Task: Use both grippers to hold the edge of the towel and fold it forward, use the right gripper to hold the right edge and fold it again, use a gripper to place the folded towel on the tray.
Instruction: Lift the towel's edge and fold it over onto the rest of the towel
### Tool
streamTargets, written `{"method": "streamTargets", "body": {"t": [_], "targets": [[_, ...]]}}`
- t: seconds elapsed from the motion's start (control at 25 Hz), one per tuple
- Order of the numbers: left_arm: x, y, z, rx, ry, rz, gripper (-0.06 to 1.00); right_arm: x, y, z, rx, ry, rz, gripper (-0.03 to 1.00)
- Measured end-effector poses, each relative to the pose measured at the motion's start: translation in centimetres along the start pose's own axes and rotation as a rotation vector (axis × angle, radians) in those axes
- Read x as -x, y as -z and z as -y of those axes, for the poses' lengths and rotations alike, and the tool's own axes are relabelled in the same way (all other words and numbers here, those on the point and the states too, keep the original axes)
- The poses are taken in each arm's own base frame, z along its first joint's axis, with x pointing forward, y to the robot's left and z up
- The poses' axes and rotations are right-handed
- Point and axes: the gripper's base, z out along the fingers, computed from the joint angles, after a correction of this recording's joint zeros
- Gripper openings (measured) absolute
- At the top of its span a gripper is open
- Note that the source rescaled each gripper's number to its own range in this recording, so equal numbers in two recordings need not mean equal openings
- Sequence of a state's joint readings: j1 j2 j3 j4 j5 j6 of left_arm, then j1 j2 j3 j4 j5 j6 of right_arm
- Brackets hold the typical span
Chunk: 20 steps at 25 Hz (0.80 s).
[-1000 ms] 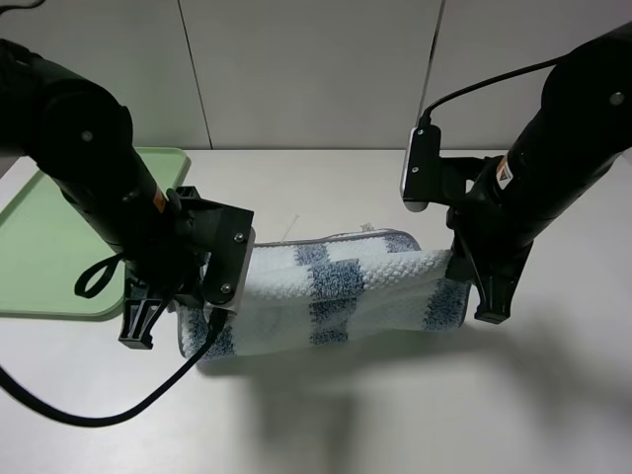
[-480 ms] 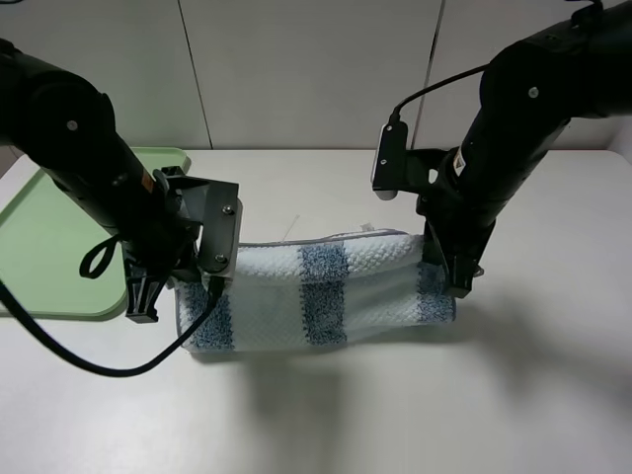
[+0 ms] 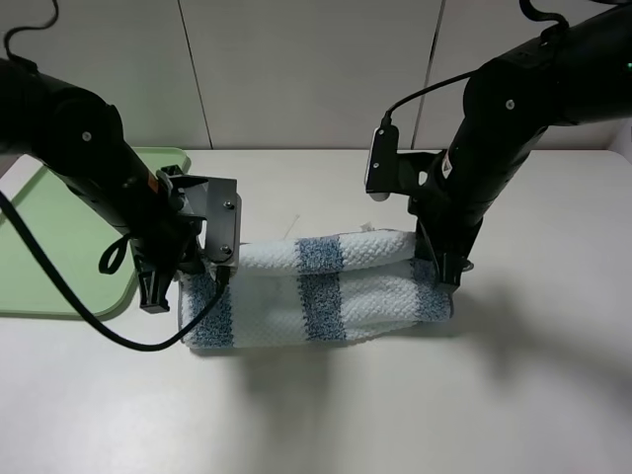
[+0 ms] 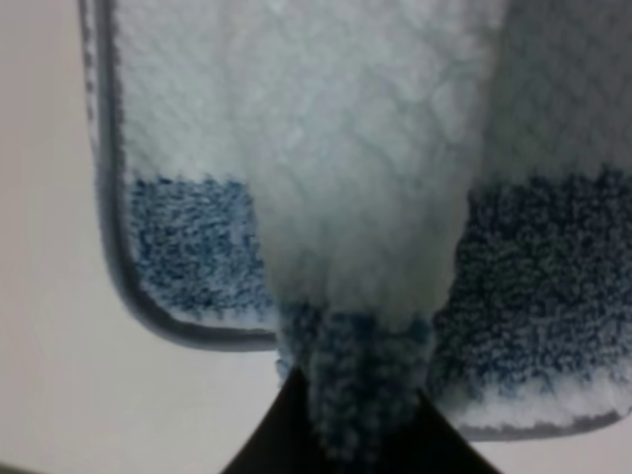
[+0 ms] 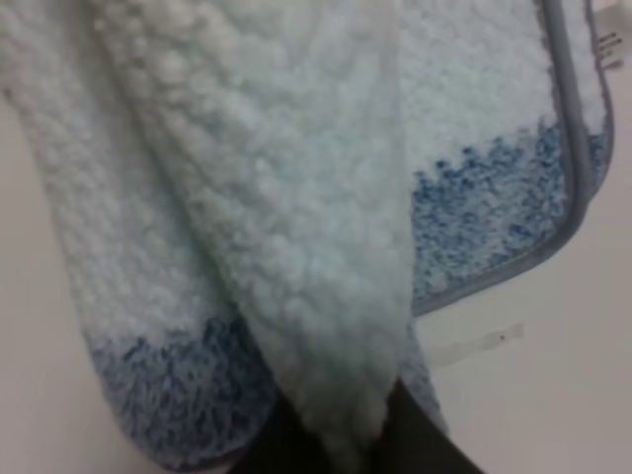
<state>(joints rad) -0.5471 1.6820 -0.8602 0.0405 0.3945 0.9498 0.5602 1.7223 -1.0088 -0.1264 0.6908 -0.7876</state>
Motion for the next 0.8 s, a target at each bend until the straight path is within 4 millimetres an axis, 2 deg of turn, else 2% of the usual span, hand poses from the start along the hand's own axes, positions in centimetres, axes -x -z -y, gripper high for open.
{"method": "streamTargets", "body": {"t": [0.2,0.68,0.72,0.76,0.8], "targets": [[0.18,-0.61,-0.21,0.019,0.002,0.015,0.0,-0.25,-0.68,0.42,-0.006,-0.013,0.002,0.0],[0.44,-0.58,-0.58,0.059,0.008,0.043,0.03,0.01,-0.86,0.76,-0.038,-0.015,0.031,0.0],[0.44,-0.58,-0.58,0.059,0.008,0.043,0.06,0.01,-0.86,0.75,-0.037,-0.03,0.03,0.02],[0.44,-0.58,-0.58,0.059,0.008,0.043,0.14,-0.03,-0.87,0.71,-0.033,-0.058,0.027,0.1],[0.42,-0.59,-0.56,0.057,0.008,0.042,0.27,-0.1,-0.87,0.65,-0.026,-0.089,0.019,0.24]]}}
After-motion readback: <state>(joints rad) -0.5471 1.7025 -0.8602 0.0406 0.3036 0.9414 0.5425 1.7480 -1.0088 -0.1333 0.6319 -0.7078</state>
